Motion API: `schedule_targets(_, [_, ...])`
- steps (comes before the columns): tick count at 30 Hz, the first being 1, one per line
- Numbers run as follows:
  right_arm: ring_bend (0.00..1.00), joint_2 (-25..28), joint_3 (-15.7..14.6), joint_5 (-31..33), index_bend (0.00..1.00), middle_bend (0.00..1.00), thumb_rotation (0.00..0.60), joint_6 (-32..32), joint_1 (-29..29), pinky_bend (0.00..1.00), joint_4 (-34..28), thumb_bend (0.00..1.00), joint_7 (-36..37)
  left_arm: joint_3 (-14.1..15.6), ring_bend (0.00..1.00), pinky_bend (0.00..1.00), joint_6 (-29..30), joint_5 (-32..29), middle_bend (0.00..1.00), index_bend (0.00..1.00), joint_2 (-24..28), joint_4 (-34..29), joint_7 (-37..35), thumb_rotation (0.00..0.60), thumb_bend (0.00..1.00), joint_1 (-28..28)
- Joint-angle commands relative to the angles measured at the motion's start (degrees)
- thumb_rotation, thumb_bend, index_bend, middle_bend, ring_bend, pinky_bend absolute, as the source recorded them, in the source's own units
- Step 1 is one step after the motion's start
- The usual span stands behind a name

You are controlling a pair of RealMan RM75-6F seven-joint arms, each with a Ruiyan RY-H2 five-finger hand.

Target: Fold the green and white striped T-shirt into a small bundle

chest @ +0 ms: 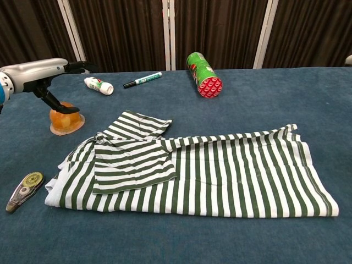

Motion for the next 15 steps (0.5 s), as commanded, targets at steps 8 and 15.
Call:
schedule_targets(8, [0.00, 1.96, 1.07, 0.10, 0.06, 0.00, 0.600, 10.56, -8.02, 0.00, -5.40, 0.00, -6.38, -4.22, 0.00, 0.00, -8.35, -10.59, 0.00, 0.21, -4.29, 1.46, 11.41, 0.600, 0.37, -7.04])
schedule_targets(15, [0.00, 2.01, 1.74, 0.91, 0.06, 0.00, 0.600, 9.91, -8.79, 0.00, -4.55, 0.00, -5.09, -5.52, 0.00, 0.00, -10.64, -15.73, 0.00, 0.24, -8.90, 5.21, 15.18, 0.600, 0.37, -10.04])
